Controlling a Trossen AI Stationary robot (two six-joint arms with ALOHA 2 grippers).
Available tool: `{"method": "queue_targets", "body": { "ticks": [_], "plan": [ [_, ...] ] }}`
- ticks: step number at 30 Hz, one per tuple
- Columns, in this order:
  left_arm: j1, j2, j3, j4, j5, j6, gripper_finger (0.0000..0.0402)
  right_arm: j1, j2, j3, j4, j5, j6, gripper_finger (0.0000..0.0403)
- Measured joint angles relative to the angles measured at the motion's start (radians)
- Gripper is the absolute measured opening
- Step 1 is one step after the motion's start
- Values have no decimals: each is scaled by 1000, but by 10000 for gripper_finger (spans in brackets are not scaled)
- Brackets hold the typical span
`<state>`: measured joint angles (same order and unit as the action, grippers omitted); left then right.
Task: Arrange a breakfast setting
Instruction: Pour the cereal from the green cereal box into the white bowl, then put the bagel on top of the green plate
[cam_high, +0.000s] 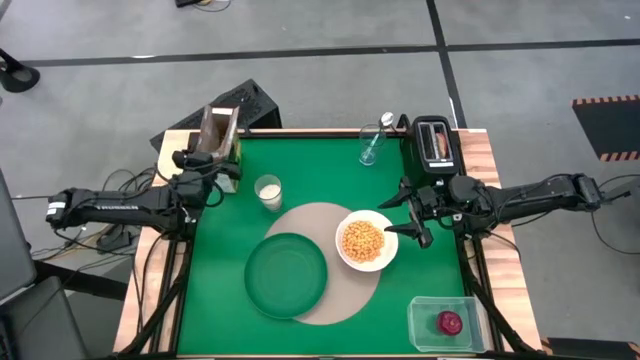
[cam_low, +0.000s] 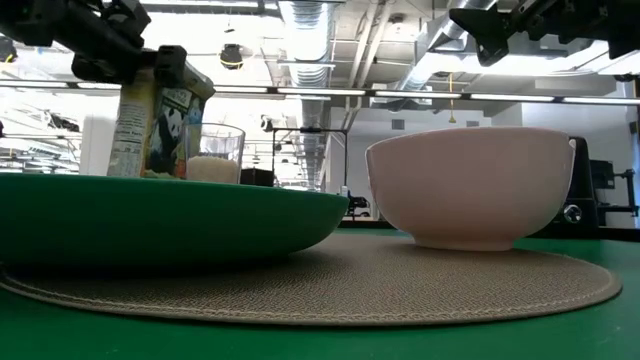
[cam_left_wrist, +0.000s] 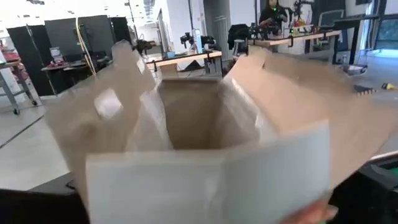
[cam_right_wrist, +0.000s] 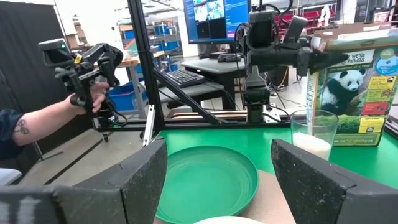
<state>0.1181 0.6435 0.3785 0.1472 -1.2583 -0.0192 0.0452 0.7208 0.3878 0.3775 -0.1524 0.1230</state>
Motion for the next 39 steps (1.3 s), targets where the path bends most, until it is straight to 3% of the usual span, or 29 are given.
{"method": "queue_targets", "body": {
  "ticks": [10, 17, 26, 29, 33, 39],
  "plan": [
    [0, -23, 121, 2, 44, 141, 399, 0, 0, 0, 0, 1, 0, 306],
    [0, -22, 217, -1, 114, 158, 399, 0, 0, 0, 0, 1, 1, 306],
    [-52, -22, 301, -3, 383, 29, 399, -10, 0, 0, 15, 6, 31, 306],
    [-74, -16, 308, -19, 513, 10, 399, -12, 0, 17, 0, 57, 34, 306],
    [-112, -7, 325, -73, 694, -19, 399, -31, -2, 88, -110, 171, 3, 306],
    [-195, -2, 334, -158, 789, -75, 399, -82, 0, 255, -469, 357, 8, 306]
  ]
}}
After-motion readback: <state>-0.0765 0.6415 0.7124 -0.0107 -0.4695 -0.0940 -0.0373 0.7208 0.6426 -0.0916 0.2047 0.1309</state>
